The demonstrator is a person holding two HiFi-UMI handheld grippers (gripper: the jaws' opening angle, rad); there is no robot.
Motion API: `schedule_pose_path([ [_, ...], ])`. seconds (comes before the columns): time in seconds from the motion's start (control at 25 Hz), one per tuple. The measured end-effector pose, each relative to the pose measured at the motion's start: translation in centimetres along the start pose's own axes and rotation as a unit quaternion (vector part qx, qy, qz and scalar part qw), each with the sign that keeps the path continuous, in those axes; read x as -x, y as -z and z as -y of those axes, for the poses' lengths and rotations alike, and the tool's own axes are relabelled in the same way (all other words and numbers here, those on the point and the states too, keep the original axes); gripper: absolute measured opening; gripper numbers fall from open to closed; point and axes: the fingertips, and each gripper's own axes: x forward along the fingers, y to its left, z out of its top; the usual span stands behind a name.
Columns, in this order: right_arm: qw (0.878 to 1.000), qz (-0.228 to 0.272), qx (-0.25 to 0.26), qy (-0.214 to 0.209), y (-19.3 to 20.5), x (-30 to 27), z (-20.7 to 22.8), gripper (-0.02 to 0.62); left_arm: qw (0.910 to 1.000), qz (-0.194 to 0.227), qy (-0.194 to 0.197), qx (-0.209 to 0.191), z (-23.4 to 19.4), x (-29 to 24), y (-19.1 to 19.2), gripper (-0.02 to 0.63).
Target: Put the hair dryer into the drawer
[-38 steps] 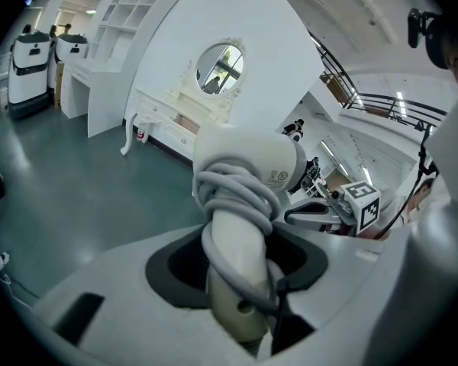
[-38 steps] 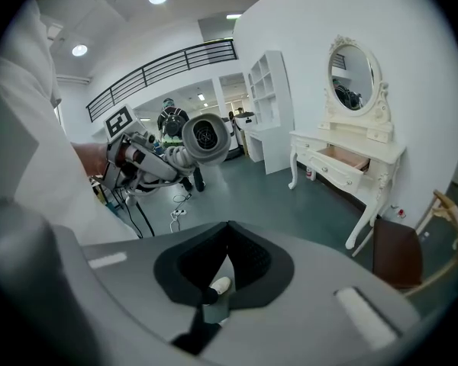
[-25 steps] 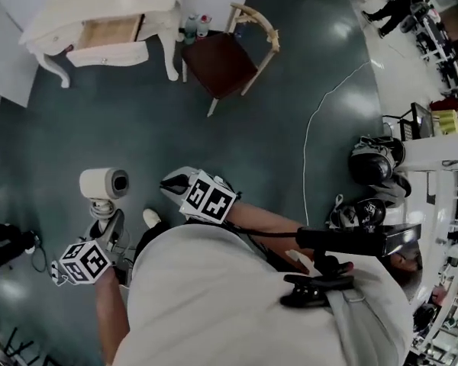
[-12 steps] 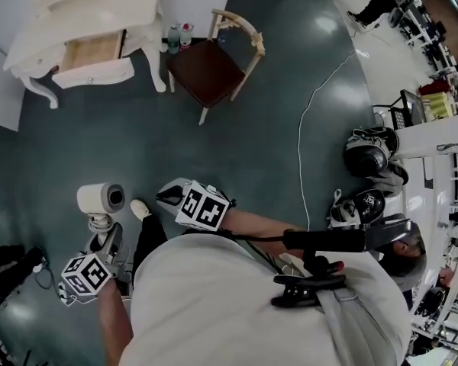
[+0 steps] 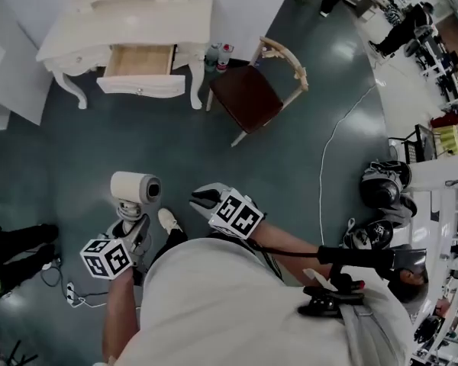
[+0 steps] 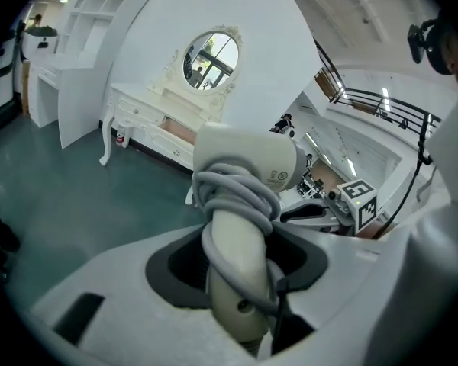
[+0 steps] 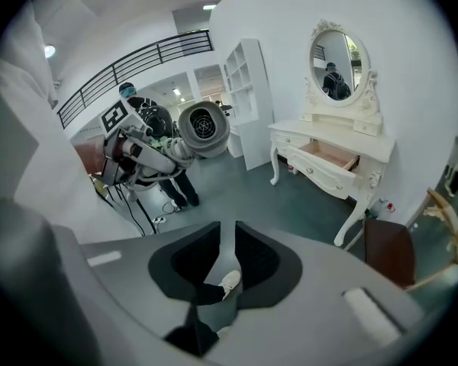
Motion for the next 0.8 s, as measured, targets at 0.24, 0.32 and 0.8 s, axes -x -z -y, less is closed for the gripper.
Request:
schedule_pose_path([
  [0.24, 1.0, 0.0, -0.005, 0.018, -6.4, -5.3, 0.2, 0.066, 0.9997, -0.007, 0.009, -0.02, -6.7, 2.1, -5.0, 0.199],
  [0.32, 1.0, 0.004, -0.011, 0.026, -7.7, -6.6, 0.4, 0.064, 0.9994, -0.014, 0.013, -0.028, -8.5, 2.1, -6.0, 0.199],
  [0.8, 0.998, -0.001, -0.049, 0.042, -9.5, -9.0, 6.7, 0.062, 0.9988, -0.039, 0.021, -0.023, -12.7, -3.7, -11.3, 0.199],
])
